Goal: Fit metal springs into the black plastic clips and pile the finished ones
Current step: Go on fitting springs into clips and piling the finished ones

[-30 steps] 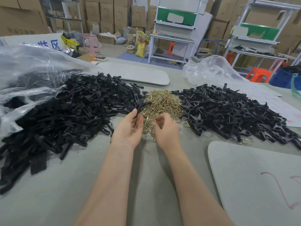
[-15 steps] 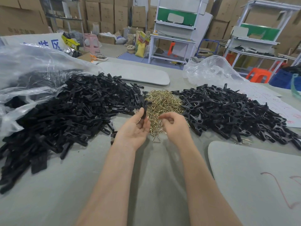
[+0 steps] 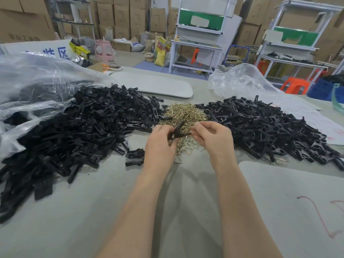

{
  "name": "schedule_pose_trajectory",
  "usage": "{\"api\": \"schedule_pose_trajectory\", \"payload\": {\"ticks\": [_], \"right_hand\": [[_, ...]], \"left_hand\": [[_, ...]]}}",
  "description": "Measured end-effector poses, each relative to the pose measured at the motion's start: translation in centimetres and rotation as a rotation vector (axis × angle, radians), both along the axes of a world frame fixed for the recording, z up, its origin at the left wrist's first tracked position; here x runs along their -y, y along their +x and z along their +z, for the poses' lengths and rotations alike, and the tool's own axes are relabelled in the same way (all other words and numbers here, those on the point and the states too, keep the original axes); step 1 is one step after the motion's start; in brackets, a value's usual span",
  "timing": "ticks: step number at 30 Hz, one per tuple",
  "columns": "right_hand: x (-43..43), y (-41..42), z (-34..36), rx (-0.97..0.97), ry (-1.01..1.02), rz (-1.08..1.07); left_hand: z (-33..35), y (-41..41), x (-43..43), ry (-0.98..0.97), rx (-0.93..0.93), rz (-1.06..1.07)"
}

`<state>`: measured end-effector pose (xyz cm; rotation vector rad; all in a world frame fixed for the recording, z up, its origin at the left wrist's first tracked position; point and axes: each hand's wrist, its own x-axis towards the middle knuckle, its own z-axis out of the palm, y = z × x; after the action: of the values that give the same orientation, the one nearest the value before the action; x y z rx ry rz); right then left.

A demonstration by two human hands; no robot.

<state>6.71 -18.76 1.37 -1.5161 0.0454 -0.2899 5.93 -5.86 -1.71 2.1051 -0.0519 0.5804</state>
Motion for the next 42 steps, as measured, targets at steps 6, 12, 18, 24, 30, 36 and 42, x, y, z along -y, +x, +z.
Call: {"api": "schedule_pose_trajectory", "payload": {"ticks": [6, 12, 18, 24, 30, 36, 42], "right_hand": [[0.6, 0.0, -0.1, 0.013, -0.473, -0.06], [0.9, -0.2, 0.1, -0.058, -0.434, -0.02], [1.0, -0.1, 0.0, -0.081, -0.456, -0.031], [0.6, 0.1, -0.3, -0.096, -0.552, -0.066], [1.3, -0.1, 0.1, -0.202, -0.276, 0.141], [2.3, -0.6, -0.9, -0.531, 0.277, 0.707], [1.5, -0.3, -1.7, -0.437, 0.272, 0.712]], "left_hand": [[0.1, -0.1, 0.0, 0.124, 0.071, -0.09], [0.1, -0.2, 0.0, 0.181, 0.07, -0.142], [0.2, -0.2, -0.1, 0.223, 0.044, -0.157], [0.3, -0.3, 0.0, 0.23, 0.027, -0.174], [0.5, -0.3, -0.5, 0.137, 0.038, -0.241], [1.5, -1.0, -0.5, 0.016, 0.015, -0.391], [1.8, -1.1, -0.5, 0.087, 0.071, -0.394]]}}
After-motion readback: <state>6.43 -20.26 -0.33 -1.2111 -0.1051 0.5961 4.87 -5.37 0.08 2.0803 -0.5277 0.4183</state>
